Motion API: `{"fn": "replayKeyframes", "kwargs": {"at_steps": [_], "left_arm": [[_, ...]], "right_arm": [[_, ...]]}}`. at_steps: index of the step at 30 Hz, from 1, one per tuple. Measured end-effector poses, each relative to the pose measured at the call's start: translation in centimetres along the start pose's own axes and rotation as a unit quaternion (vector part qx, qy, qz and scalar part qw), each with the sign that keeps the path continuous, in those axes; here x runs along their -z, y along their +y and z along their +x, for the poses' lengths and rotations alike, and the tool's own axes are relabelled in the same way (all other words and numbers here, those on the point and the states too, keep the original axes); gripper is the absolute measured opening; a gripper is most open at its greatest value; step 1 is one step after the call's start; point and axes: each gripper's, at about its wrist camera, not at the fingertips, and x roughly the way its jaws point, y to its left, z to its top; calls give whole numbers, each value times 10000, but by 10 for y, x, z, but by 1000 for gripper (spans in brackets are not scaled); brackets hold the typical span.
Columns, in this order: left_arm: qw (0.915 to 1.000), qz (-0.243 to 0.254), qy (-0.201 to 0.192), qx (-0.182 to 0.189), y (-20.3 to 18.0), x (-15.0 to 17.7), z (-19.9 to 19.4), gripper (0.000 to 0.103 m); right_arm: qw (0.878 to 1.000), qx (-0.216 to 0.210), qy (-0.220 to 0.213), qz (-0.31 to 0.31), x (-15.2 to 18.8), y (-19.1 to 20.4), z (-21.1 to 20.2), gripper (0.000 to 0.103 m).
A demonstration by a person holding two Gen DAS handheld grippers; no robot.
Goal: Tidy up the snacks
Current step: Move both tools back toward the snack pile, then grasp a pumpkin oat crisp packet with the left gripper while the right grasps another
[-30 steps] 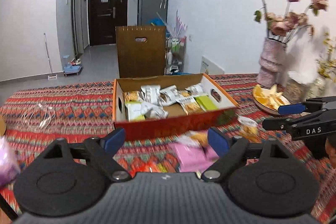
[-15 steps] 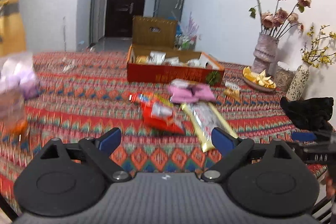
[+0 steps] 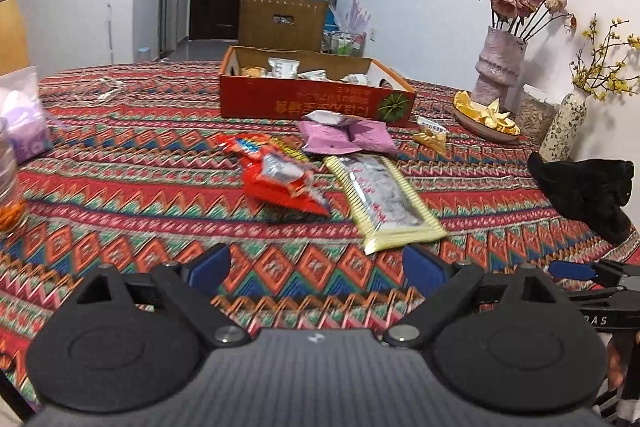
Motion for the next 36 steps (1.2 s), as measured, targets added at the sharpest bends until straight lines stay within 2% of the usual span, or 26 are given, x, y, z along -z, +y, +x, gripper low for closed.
{"fn": "replayKeyframes", "kwargs": {"at_steps": [4,8,14,17,18,21,23,25,26,28,30,32,33,34,35,36], "left_arm": [[9990,-166,145,397,-5,-36,25,94],[9963,-346,390,681,-17,-91,68,94],[9986,6,463,267,-42,-160,155,94],[9965,-296,786,38,-44,-180,208,88],[9950,-428,900,-64,-42,-184,225,85],[9906,-686,1092,-452,-38,-188,269,83],[9876,-676,1182,-784,-37,-185,293,83],[9868,-564,1210,-920,-36,-180,303,82],[9867,-504,1215,-959,-37,-176,306,79],[9884,-222,1185,-921,-41,-168,307,69],[9906,135,1042,-871,-48,-164,304,48],[9916,311,940,-833,-52,-159,301,39],[9919,335,912,-823,-53,-158,299,39],[9921,332,897,-814,-54,-156,295,39],[9925,302,878,-800,-54,-155,290,45],[9932,257,827,-773,-54,-154,285,64]], "right_arm": [[9999,-43,-34,112,-22,-14,16,80],[9995,-199,-42,235,-63,-35,47,80],[9998,-155,-33,113,-135,-58,111,81],[9985,-313,108,443,-167,-72,153,81],[9989,-194,141,407,-176,-74,168,81],[9990,64,189,395,-191,-78,206,79],[9978,108,266,603,-196,-83,230,76],[9966,228,187,764,-193,-86,240,75],[9965,249,120,792,-190,-87,244,70],[9976,287,-18,637,-184,-86,247,62],[9985,404,-84,357,-180,-81,247,54],[9989,366,-82,267,-180,-82,245,46],[9991,343,-80,228,-180,-83,245,41],[9990,389,-98,194,-179,-84,243,41],[9988,450,-120,117,-177,-83,243,41],[9988,469,-126,113,-177,-84,241,41]]}}
